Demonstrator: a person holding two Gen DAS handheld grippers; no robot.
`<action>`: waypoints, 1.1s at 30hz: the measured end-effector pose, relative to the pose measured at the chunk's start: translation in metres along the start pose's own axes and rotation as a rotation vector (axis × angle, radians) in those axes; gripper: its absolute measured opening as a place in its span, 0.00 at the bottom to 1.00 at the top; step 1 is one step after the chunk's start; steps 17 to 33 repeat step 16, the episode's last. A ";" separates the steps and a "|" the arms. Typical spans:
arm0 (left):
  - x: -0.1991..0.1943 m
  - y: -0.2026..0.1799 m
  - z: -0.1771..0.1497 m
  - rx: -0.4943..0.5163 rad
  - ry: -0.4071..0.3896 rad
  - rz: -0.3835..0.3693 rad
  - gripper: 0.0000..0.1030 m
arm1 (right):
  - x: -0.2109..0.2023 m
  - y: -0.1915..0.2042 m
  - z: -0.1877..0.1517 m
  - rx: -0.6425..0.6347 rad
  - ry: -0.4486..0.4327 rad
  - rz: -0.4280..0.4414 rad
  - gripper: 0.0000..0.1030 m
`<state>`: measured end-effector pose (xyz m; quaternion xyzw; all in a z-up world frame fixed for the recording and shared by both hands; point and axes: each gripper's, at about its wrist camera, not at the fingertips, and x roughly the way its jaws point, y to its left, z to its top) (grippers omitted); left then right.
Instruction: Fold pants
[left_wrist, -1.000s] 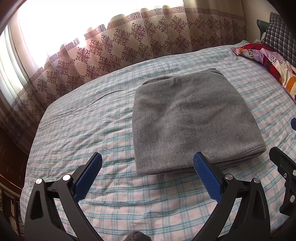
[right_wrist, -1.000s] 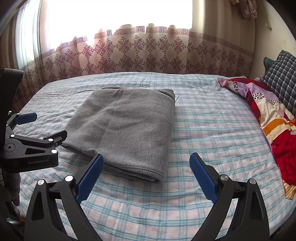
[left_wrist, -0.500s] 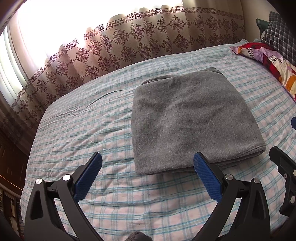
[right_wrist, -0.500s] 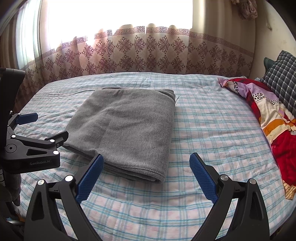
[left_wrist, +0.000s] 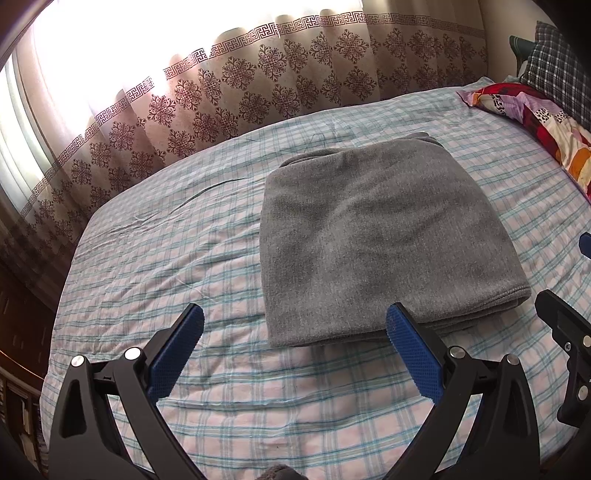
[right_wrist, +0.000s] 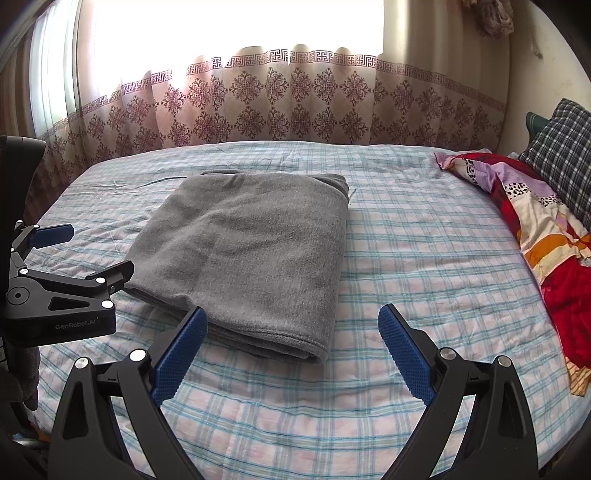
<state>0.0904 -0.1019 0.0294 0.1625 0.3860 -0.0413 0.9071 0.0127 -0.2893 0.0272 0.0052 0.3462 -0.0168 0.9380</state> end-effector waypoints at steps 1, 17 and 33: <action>0.000 0.000 0.000 0.001 0.000 0.000 0.97 | 0.000 0.000 0.000 0.000 0.001 0.000 0.90; 0.031 0.023 -0.014 -0.092 0.119 -0.024 0.97 | 0.018 -0.008 -0.011 0.032 0.061 0.004 0.90; 0.031 0.023 -0.014 -0.092 0.119 -0.024 0.97 | 0.018 -0.008 -0.011 0.032 0.061 0.004 0.90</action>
